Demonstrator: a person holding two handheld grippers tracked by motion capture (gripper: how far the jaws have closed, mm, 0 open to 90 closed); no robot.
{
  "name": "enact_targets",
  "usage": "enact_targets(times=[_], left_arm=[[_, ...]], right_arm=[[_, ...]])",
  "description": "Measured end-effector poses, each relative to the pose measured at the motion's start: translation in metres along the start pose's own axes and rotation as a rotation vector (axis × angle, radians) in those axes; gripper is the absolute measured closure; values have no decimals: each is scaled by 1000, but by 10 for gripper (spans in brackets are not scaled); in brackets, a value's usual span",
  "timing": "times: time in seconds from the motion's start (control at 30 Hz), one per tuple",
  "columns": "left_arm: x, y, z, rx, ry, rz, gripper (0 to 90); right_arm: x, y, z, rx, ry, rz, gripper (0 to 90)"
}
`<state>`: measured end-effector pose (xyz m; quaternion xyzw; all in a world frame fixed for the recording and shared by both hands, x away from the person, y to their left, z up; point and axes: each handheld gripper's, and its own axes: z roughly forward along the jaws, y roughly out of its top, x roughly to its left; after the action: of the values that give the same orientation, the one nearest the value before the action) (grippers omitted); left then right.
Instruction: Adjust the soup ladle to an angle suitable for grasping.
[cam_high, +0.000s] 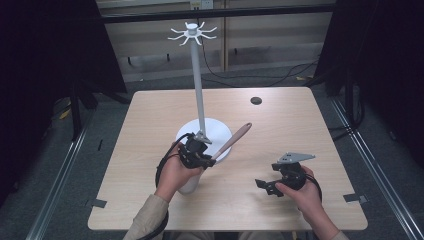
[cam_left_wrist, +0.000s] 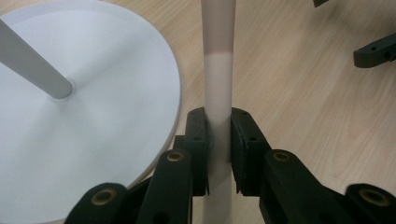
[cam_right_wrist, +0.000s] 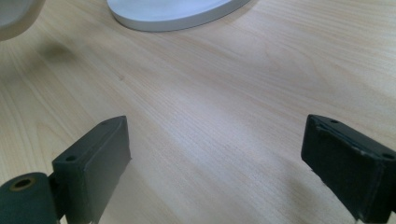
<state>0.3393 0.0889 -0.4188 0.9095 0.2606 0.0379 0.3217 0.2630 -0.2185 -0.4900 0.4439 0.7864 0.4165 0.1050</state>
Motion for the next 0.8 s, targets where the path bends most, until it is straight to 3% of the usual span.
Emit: enact_targets(times=[0.8], left_arm=[[0,-10,-34,-191,41,-36,786]], right_arm=[[3,2,2,0,3,-15,81]])
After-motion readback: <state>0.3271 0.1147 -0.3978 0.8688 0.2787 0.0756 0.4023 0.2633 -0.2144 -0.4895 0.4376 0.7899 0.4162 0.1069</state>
